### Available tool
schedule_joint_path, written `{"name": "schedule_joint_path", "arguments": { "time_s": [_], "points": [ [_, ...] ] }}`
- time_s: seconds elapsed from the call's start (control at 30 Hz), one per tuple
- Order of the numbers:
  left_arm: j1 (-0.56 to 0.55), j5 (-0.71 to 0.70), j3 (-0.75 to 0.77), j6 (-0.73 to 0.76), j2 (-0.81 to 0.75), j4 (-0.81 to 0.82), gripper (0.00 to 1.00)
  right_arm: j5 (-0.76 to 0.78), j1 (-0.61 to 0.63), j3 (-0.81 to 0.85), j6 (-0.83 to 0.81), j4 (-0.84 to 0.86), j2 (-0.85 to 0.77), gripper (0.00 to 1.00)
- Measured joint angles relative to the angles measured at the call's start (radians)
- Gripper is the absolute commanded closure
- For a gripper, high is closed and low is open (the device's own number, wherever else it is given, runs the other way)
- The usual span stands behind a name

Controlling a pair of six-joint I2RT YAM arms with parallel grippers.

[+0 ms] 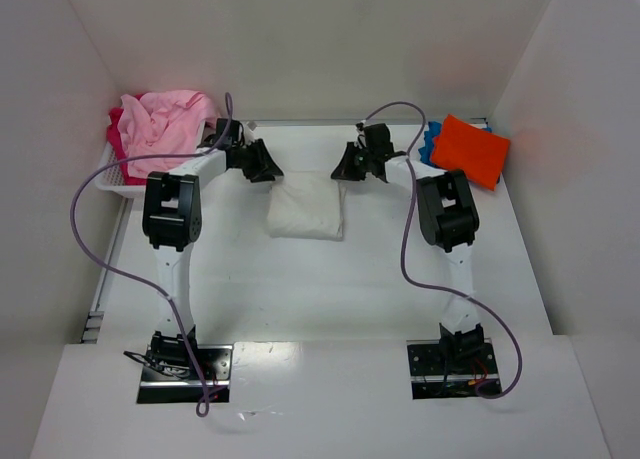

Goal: Fold and stack the t-shirts
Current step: Fold the long partially folded tshirt into a neat square

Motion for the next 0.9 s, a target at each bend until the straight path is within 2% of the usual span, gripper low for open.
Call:
{"name": "schedule_joint_path", "arguments": {
  "time_s": [0.13, 0.2, 0.43, 0.47, 0.5, 0.6, 0.63, 0.67, 0.7, 0.73, 0.83, 0.87, 0.9],
  "points": [
    [0.007, -0.03, 0.028, 0.01, 0.009, -0.034, 0.41, 0.004, -0.011, 0.026, -0.01, -0.022, 0.021, 0.95],
    [0.013, -0.038, 0.037, 0.027, 0.007, -0.037, 0.32, 0.004, -0.011, 0.032, -0.018, -0.032, 0.02, 0.94],
    [0.03, -0.056, 0.038, 0.078, -0.09, -0.074, 0.19, 0.05, -0.011, 0.019, -0.05, -0.057, -0.061, 0.71],
    [0.032, -0.056, 0.036, 0.083, -0.125, -0.079, 0.18, 0.059, -0.011, 0.005, -0.053, -0.061, -0.096, 0.57],
    [0.032, -0.058, 0.029, 0.092, -0.167, -0.076, 0.18, 0.068, -0.011, -0.011, -0.055, -0.063, -0.134, 0.49],
    [0.028, -0.067, -0.045, 0.112, -0.329, -0.067, 0.18, 0.092, -0.011, -0.079, -0.071, -0.058, -0.274, 0.46],
    [0.025, -0.068, -0.072, 0.12, -0.378, -0.063, 0.2, 0.097, -0.011, -0.107, -0.072, -0.053, -0.323, 0.46],
    [0.02, -0.067, -0.105, 0.126, -0.43, -0.052, 0.23, 0.099, -0.011, -0.132, -0.073, -0.052, -0.365, 0.49],
    [0.011, -0.065, -0.145, 0.13, -0.478, -0.036, 0.28, 0.096, -0.011, -0.158, -0.075, -0.042, -0.402, 0.66],
    [-0.001, -0.06, -0.184, 0.132, -0.519, -0.025, 0.4, 0.089, -0.011, -0.19, -0.073, -0.027, -0.437, 0.74],
    [-0.054, -0.046, -0.273, 0.132, -0.57, 0.006, 0.62, 0.052, -0.011, -0.273, -0.05, 0.017, -0.485, 1.0],
    [-0.074, -0.044, -0.303, 0.13, -0.57, 0.011, 0.74, 0.042, -0.01, -0.297, -0.042, 0.024, -0.486, 1.0],
    [-0.092, -0.043, -0.333, 0.125, -0.565, 0.015, 0.79, 0.034, -0.007, -0.322, -0.033, 0.029, -0.482, 1.0]
  ]
}}
